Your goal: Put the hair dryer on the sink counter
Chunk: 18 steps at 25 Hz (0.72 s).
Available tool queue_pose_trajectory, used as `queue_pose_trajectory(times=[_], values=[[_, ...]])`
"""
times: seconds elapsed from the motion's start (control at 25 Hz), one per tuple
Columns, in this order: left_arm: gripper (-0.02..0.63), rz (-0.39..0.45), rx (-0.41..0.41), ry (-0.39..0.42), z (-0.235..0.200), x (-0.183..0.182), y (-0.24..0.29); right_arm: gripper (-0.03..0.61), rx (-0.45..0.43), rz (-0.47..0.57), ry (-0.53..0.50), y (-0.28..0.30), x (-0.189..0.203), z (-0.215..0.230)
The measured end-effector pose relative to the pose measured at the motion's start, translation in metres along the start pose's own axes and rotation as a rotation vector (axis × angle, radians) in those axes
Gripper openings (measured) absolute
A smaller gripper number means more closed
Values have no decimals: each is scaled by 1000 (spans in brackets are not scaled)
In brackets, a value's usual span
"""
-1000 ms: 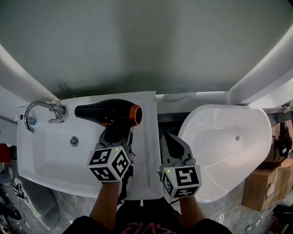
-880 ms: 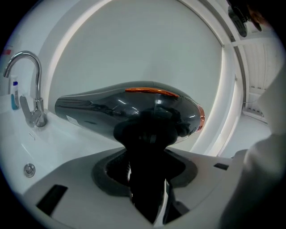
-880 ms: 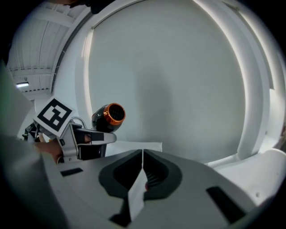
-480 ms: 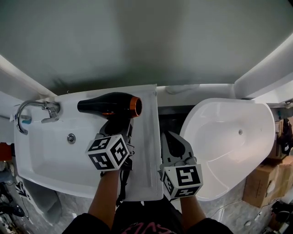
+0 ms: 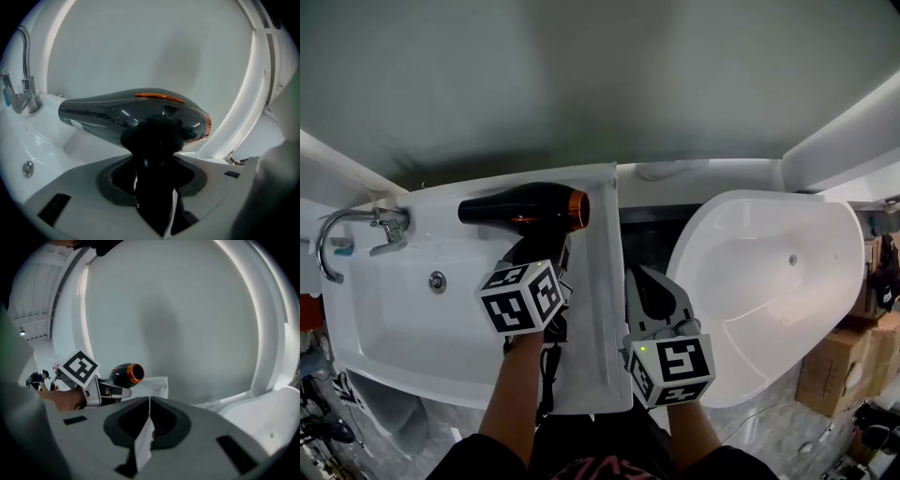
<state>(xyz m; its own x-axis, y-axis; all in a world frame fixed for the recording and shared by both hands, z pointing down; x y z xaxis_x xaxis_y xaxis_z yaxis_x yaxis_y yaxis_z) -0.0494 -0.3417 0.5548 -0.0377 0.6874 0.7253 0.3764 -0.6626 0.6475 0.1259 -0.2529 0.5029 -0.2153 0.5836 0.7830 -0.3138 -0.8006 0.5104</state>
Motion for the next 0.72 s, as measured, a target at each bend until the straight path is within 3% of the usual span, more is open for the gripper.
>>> queue_pose_trajectory(times=[0.4,0.72], values=[[189,-55,3,29,-2,14,20,23,-13,-81,39,17,10,4],[193,-70,16,-4,-7,25,25,21,-31,-85,63,14,18,7]])
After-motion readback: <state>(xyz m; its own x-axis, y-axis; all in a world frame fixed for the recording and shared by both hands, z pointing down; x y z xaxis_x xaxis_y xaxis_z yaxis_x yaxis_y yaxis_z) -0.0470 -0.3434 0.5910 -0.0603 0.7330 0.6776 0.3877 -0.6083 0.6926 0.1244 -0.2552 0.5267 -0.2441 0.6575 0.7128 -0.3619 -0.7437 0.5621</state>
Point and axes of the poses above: the fingertips, and each gripper's own axes: y forward along the fingers, z to its right, x out of its underside, the point moved 7 cm from there along -y, backward along the fingers, and after that the axes turned 11 degrees about y, right-handed, at the moved point
